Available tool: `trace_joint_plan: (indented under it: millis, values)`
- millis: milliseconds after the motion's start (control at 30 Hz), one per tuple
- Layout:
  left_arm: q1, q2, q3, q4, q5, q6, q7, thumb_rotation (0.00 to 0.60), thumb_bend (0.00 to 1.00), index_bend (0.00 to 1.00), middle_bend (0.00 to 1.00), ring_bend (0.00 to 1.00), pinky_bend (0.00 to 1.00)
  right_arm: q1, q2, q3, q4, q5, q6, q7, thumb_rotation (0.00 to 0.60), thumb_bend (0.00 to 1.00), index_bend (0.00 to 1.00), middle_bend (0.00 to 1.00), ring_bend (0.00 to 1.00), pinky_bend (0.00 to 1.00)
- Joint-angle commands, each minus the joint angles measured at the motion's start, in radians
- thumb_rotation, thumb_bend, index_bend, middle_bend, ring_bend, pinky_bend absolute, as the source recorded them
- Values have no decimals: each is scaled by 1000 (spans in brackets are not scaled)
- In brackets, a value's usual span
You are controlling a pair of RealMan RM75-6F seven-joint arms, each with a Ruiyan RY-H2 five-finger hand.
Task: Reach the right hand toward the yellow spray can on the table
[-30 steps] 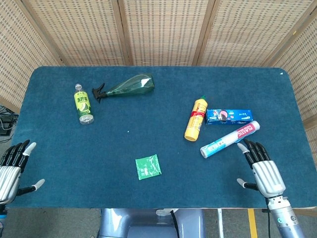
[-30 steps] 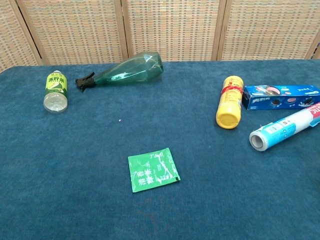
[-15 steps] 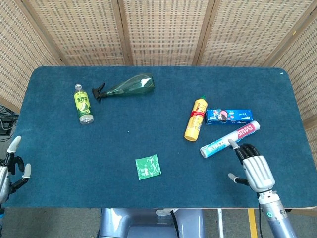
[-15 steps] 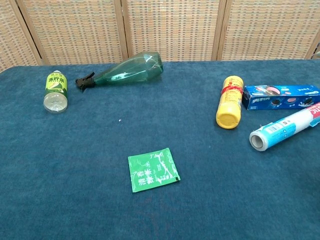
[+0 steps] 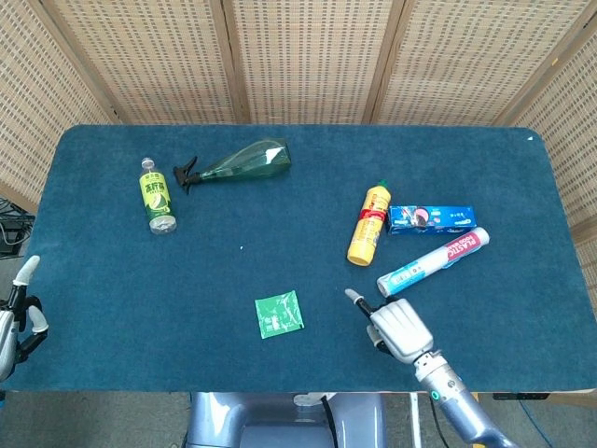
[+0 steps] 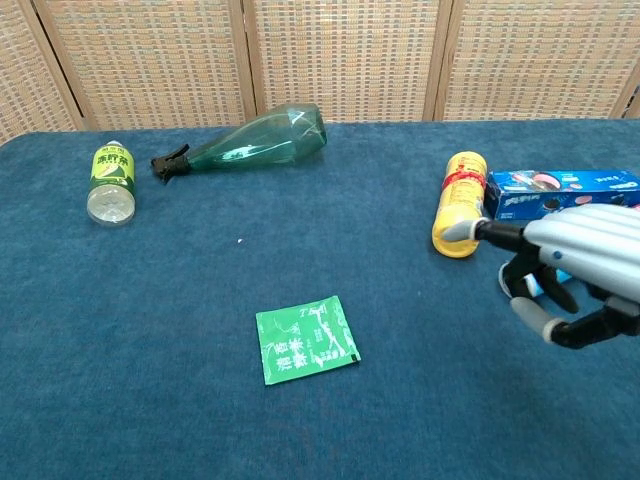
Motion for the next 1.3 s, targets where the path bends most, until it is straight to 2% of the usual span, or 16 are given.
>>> trace_joint_plan:
  millis: [33, 133, 200, 300, 433, 700, 933, 1300]
  values:
    - [0, -1, -3, 5, -1, 4, -5, 600, 820, 0, 470, 539, 568, 34, -54, 1, -33, 58, -43, -68, 600, 777, 130, 731, 712, 513]
    - [-1, -4, -6, 11, 1, 8, -22, 600, 813, 0, 303, 416, 514, 57, -95, 0, -40, 97, -68, -129, 600, 795, 155, 731, 713, 516]
    - [-1, -3, -5, 15, 1, 7, -31, 600, 813, 0, 267, 386, 500, 74, -125, -3, -40, 134, -90, -174, 600, 804, 163, 731, 715, 520]
    - [-1, 2, -2, 12, -7, -3, -35, 600, 814, 0, 296, 398, 500, 99, -172, 4, -32, 201, -114, -228, 600, 820, 174, 731, 721, 528]
    - [-3, 6, -4, 9, -16, -14, -34, 600, 821, 0, 387, 460, 513, 144, -248, 17, -6, 304, -134, -307, 600, 833, 190, 727, 724, 534]
    - [-6, 7, -4, 8, -24, -24, -36, 600, 820, 0, 389, 461, 514, 208, -334, 26, 29, 437, -114, -388, 600, 835, 192, 723, 724, 534]
    - [-6, 11, -5, 6, -28, -25, -43, 600, 821, 0, 389, 461, 514, 246, -370, 33, 34, 483, -84, -399, 600, 839, 188, 722, 724, 534]
    - [-7, 13, -4, 9, -34, -33, -50, 600, 820, 0, 389, 461, 514, 288, -397, 16, 49, 526, -46, -416, 600, 841, 185, 722, 724, 534]
